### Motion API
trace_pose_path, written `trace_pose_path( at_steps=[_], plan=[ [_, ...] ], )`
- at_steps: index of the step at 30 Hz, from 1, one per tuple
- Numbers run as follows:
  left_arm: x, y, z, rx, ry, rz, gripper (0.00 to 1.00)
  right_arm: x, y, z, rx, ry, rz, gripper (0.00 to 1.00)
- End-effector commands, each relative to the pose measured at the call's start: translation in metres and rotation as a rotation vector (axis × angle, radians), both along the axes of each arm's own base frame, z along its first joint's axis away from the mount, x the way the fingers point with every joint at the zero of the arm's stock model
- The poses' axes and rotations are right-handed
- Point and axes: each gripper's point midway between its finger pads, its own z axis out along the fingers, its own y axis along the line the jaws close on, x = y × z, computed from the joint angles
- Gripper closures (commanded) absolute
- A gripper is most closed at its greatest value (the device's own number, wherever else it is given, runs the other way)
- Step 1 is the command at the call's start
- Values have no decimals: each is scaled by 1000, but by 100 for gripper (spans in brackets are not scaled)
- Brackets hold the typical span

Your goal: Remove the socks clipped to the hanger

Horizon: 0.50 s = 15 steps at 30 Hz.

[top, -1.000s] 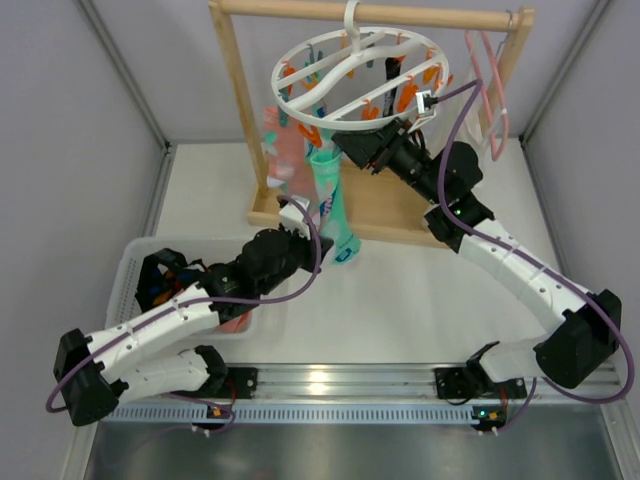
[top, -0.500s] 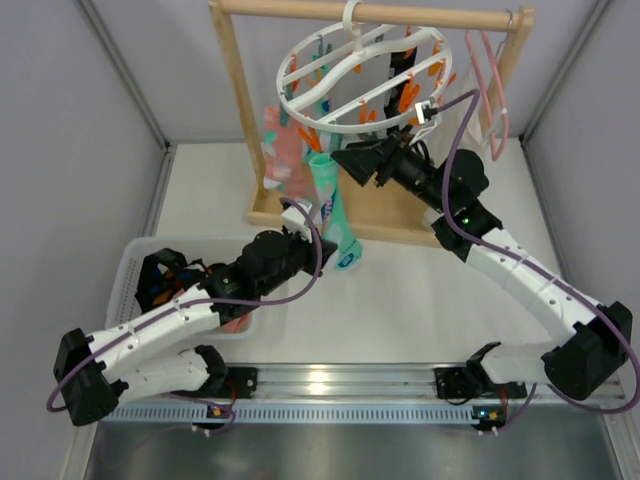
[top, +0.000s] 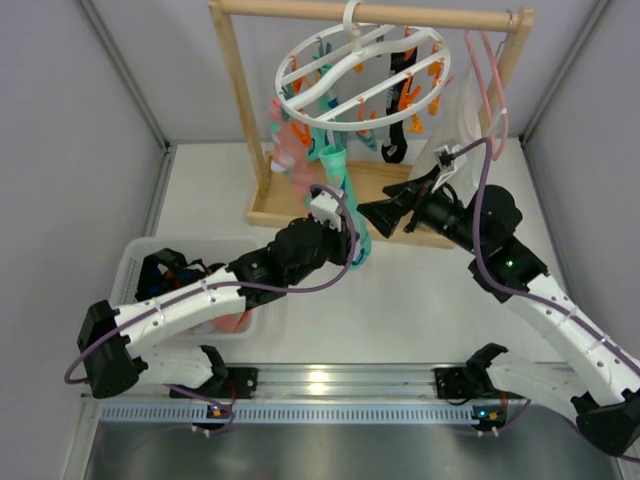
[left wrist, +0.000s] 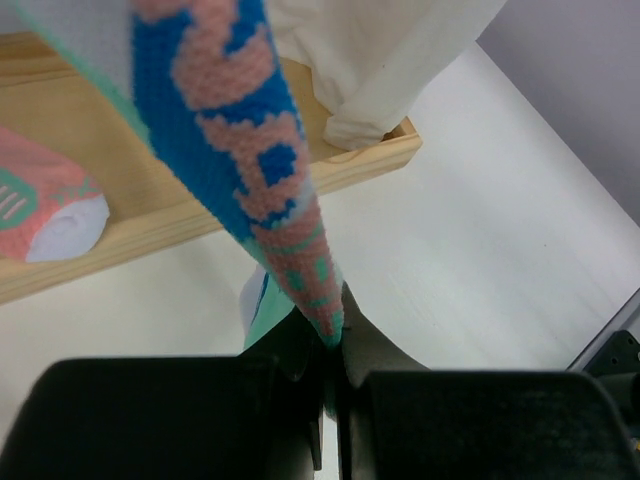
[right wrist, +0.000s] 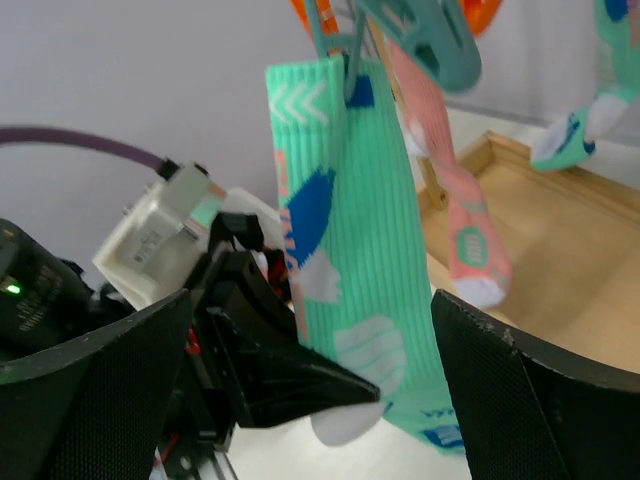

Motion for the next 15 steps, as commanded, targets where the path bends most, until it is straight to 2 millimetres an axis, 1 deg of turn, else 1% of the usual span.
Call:
trace_pose_path(
  at_steps=[1,3,5,7,8,10,11,13,14,15],
  plan=[
    [3,-23,40,-31,-105,15,100,-11,-11,-35,-152,30,-7,4],
    [-3,-35,42,-31,-107,-10,100,-12,-13,-36,-169,25,-11,8],
    [-4,-44,44,-37,-115,-26,100,-11,-16,-36,-189,23,-29,10],
    [-7,-50,44,-43,-115,-41,100,-8,-18,-35,-209,14,-43,12],
    [-8,-54,45,-52,-117,-49,100,-5,-16,-41,-225,30,-44,13],
    [-11,-59,46,-61,-118,-69,100,0,-15,-42,-232,34,-56,17],
    [-11,-60,47,-69,-122,-75,100,4,-12,-46,-241,43,-53,17],
    [-14,-63,45,-70,-123,-87,100,6,-6,-44,-238,43,-32,21],
    [-15,-63,43,-68,-123,-91,100,9,-1,-49,-247,55,-20,23],
    [-15,-63,42,-68,-123,-91,100,8,5,-49,-249,54,2,25]
  ],
)
